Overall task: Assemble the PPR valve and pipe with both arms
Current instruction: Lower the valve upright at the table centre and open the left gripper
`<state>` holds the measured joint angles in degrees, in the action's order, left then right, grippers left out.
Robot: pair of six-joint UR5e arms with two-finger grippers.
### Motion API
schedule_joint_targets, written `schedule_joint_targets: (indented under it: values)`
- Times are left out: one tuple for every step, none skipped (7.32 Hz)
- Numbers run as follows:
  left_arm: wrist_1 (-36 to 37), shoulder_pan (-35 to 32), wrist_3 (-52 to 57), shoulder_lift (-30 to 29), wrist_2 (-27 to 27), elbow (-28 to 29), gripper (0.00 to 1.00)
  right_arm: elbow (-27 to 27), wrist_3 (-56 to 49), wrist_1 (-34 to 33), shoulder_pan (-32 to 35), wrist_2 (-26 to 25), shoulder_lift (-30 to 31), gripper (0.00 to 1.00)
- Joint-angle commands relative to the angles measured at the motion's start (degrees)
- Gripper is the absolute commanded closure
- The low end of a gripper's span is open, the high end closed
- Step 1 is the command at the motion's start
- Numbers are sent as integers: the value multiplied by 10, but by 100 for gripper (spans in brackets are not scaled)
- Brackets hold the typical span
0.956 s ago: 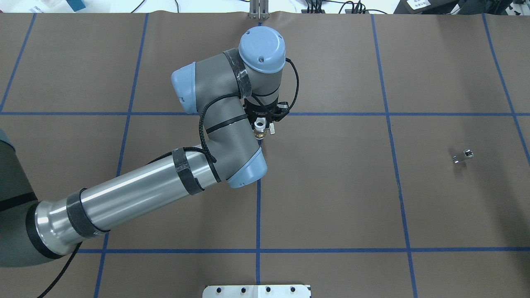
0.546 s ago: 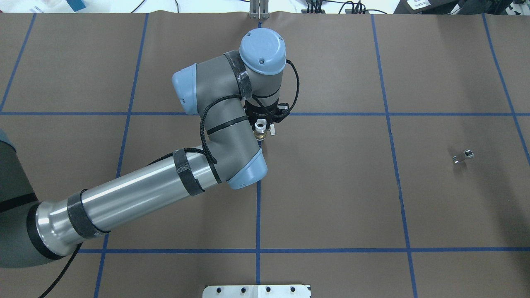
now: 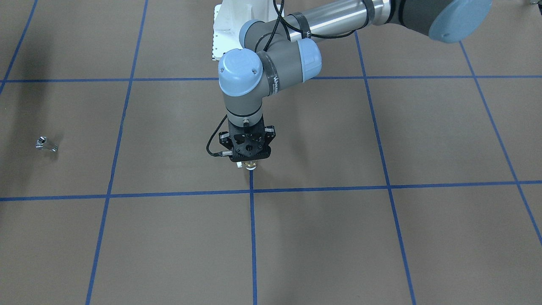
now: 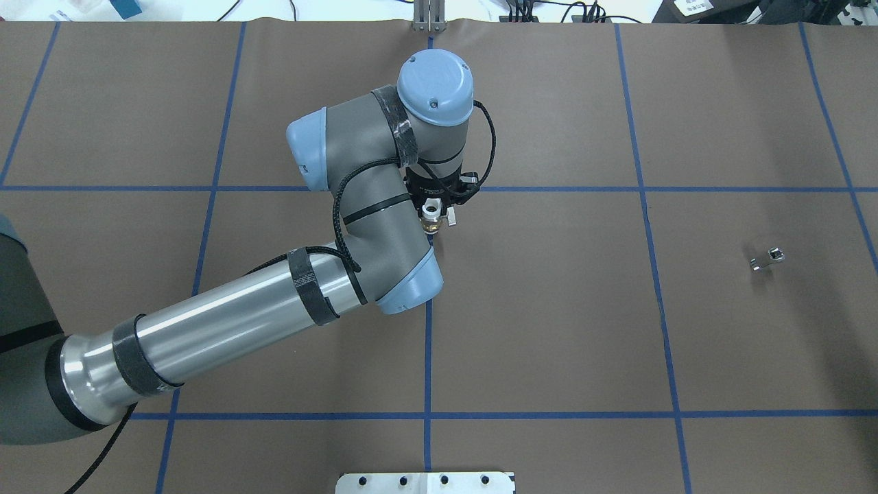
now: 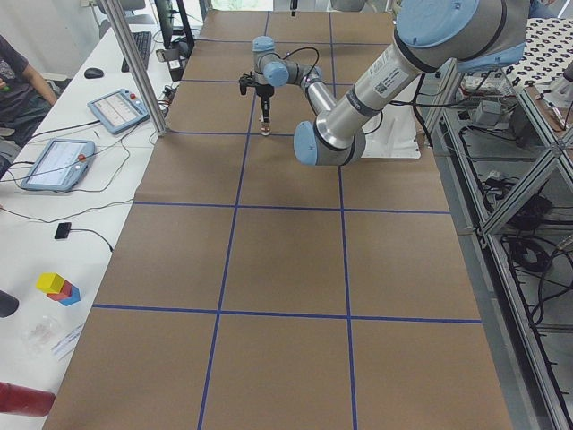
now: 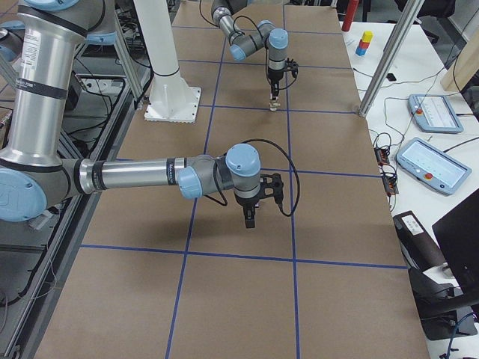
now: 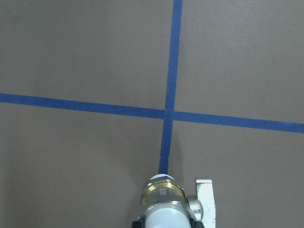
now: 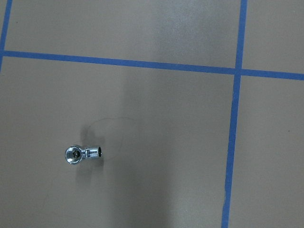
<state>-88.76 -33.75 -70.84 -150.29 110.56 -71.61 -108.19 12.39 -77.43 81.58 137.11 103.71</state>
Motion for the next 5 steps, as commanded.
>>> schedule_joint_targets:
  values:
    - [-3,0,-2,0,0,3,96,0,0,0,0,0,0,0]
    - [-3,0,-2,0,0,4,92,0,1,0,-1,0,0,0]
    - [-4,0,-2,0,0,4,54,0,1,0,0,0,0,0]
    - [-4,0,-1,0,0,4,17,0,1,0,-1,0,0,0]
    - [-4,0,-1,0,0,4,1,0,1,0,-1,0,0,0]
